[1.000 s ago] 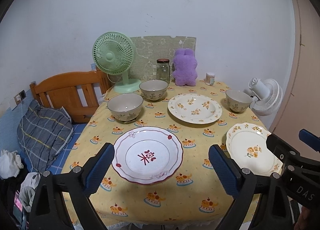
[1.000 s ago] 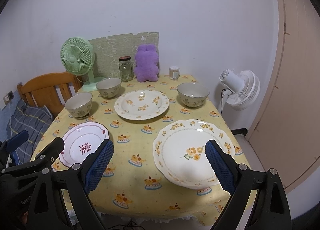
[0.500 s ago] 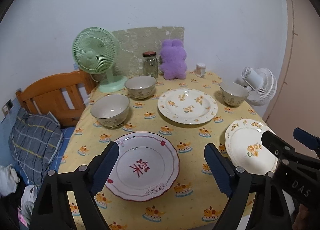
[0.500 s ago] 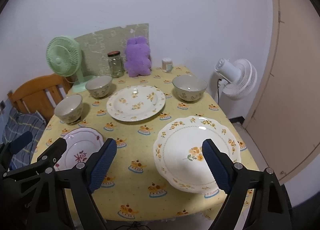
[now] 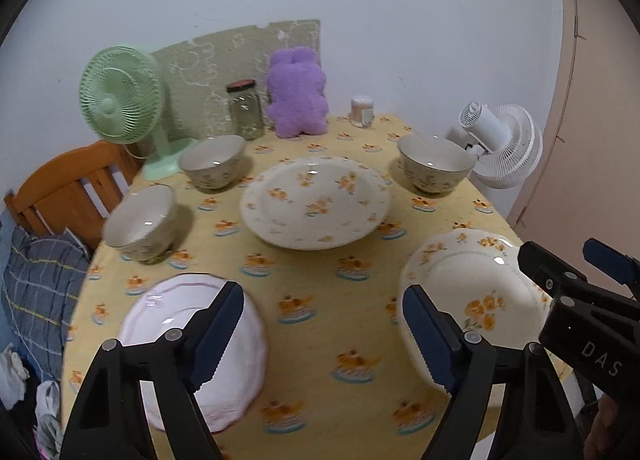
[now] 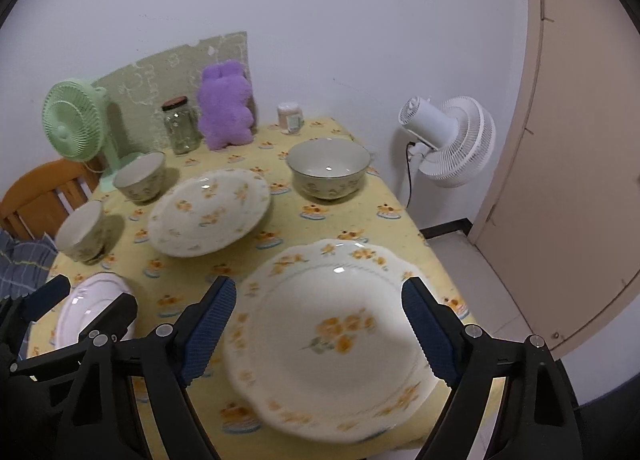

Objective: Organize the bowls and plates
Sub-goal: 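Reach the right tool to the scalloped flowered plate rim and grasp it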

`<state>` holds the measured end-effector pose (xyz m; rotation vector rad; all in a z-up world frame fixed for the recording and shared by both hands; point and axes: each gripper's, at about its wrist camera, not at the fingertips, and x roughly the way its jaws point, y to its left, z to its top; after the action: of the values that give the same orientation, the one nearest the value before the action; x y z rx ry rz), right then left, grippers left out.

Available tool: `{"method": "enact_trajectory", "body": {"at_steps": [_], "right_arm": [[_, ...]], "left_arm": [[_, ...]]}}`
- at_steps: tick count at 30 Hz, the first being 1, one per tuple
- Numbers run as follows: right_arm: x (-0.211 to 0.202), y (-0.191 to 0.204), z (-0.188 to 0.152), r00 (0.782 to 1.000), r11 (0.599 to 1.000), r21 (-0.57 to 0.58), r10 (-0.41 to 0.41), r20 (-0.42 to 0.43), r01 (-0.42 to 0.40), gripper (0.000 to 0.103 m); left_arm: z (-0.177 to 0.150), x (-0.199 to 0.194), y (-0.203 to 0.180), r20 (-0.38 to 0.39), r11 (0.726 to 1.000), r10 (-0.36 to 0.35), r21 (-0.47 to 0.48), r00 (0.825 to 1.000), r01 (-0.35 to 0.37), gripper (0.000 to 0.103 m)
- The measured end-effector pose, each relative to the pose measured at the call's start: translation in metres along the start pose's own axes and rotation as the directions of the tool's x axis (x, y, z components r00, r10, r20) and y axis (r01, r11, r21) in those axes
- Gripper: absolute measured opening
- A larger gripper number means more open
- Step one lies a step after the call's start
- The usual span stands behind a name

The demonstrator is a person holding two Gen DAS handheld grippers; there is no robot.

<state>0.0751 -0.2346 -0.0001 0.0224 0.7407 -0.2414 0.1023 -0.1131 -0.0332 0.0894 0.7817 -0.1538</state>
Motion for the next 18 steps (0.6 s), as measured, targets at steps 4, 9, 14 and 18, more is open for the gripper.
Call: {"method": "enact_trajectory", "body": {"at_steps": [4,9,14,18], "right_arm": [[0.024,-0.026,0.009,1.000,1.000,-0.020,0.007,-0.029,-0.008,0.086],[0.050,-0.051,0.009,0.997,1.000,-0.015,0.009,-0.082,-0.011,0.086],[0.073,-0.068,-0.001,0.991,1.000,0.000,-0.012,-0.132,0.012,0.084],[0.089,-0.076,-0.010,0.985,0.999,0.021,-0.023,-0.171,0.027,0.084]], "left_arm": [[0.006,0.025,-0.030,-0.034,1.000,-0.006,0.005,0.999,0.007,0.083],[0.006,0.051,-0.059,-0.089,1.000,-0.009,0.024,0.996,0.012,0.082],[-0.001,0.073,-0.075,-0.147,0.999,-0.014,0.043,0.989,0.020,0.082],[-0.007,0.090,-0.083,-0.181,0.998,-0.006,0.054,0.983,0.016,0.080]]}}
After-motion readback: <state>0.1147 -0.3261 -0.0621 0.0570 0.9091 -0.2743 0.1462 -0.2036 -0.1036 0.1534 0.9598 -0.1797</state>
